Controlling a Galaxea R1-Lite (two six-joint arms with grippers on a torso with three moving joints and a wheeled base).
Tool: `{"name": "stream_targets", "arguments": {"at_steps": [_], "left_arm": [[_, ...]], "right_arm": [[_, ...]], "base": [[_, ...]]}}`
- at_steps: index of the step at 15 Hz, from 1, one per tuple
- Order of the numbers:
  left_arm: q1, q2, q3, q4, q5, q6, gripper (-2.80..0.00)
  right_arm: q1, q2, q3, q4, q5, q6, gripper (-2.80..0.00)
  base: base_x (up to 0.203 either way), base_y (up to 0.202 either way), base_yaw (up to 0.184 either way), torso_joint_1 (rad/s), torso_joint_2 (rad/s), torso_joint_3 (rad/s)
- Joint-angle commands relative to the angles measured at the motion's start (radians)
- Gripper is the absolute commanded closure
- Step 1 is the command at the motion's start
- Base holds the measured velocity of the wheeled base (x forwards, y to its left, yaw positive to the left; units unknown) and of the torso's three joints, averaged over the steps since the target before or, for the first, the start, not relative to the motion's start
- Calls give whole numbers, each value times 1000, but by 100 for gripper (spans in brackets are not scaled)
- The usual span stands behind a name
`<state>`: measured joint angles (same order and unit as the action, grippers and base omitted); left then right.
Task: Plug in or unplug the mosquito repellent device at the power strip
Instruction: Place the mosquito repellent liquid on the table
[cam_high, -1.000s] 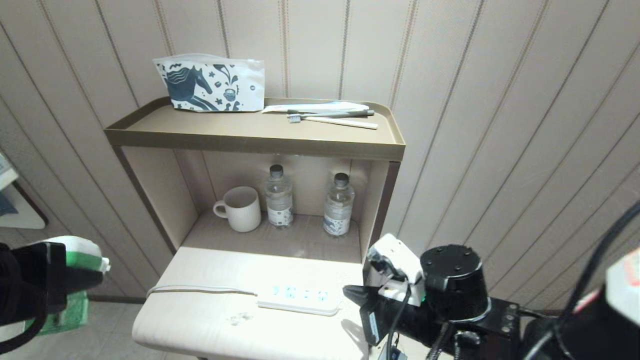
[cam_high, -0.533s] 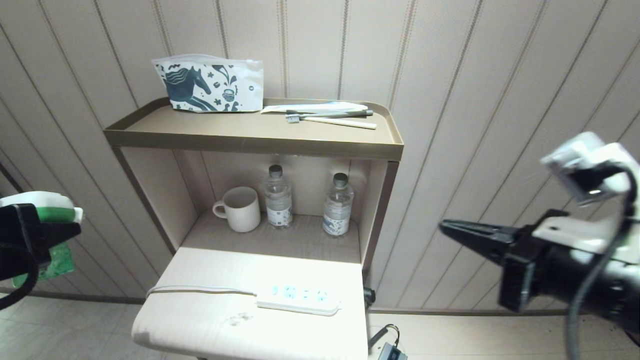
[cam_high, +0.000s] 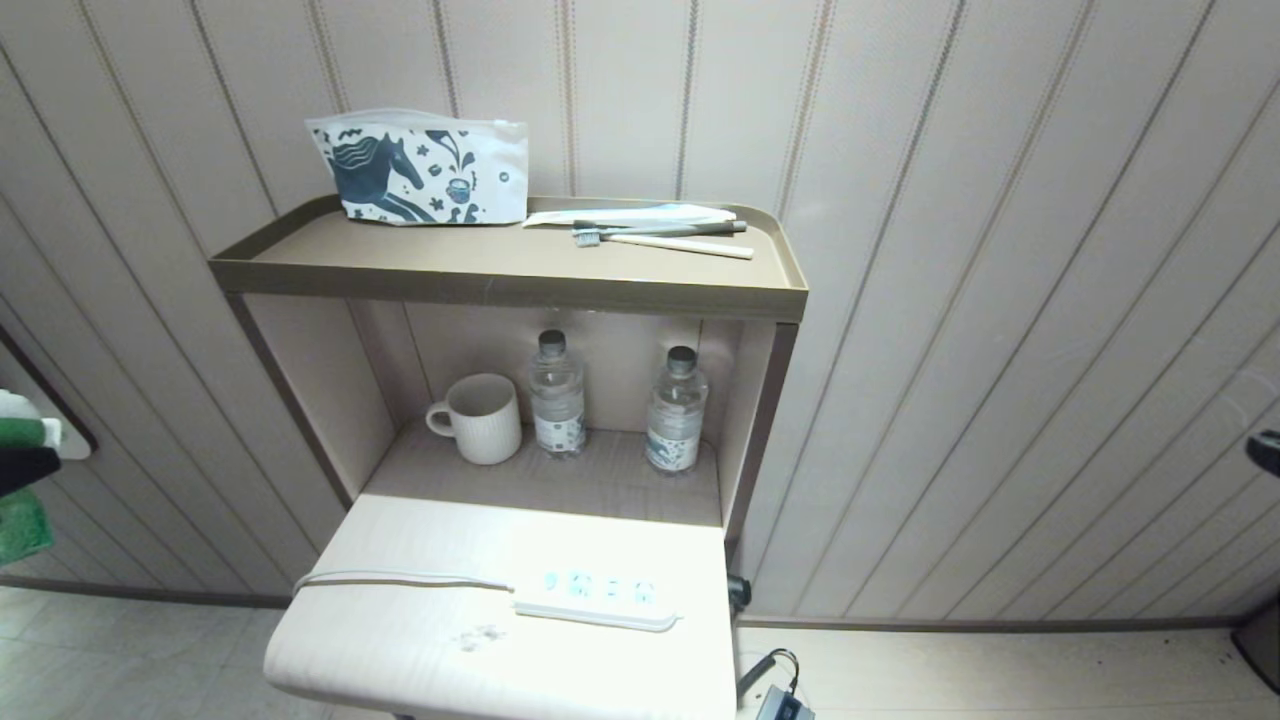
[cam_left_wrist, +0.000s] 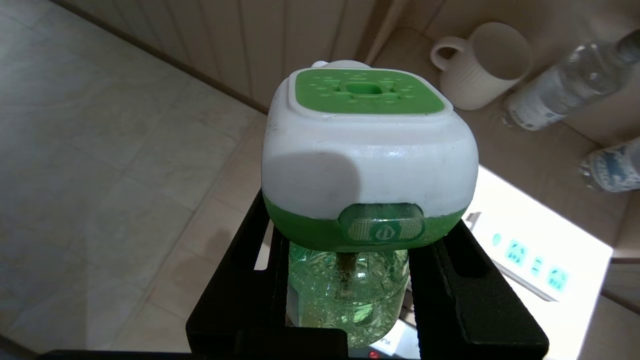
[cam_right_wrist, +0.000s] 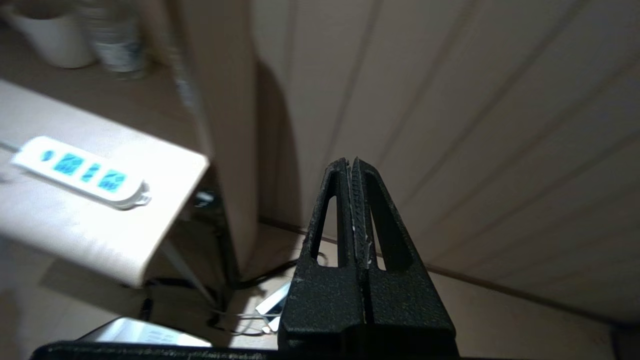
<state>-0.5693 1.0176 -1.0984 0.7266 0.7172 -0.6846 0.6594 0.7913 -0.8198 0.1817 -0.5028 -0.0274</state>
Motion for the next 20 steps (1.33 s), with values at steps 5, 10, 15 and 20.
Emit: {"name": "stream_targets", "arguments": {"at_steps": [5, 10, 15, 20], "left_arm": [[75, -375, 89, 142, 36, 37, 0], [74, -365, 132, 56, 0, 100, 0], [72, -320, 305, -369, -144, 389, 0], [72, -308, 338, -464, -252, 498, 0]], "right_arm": [[-593, -541, 238, 85, -27, -61, 0], [-656, -626, 342, 82, 62, -77, 0], [-655, -781, 781, -80, 494, -19, 0], [-655, -790, 795, -110, 512, -2, 0]], "base": [[0, 0, 0, 0, 0, 0], [0, 0, 0, 0, 0, 0], [0, 0, 0, 0, 0, 0], [0, 0, 0, 0, 0, 0]]}}
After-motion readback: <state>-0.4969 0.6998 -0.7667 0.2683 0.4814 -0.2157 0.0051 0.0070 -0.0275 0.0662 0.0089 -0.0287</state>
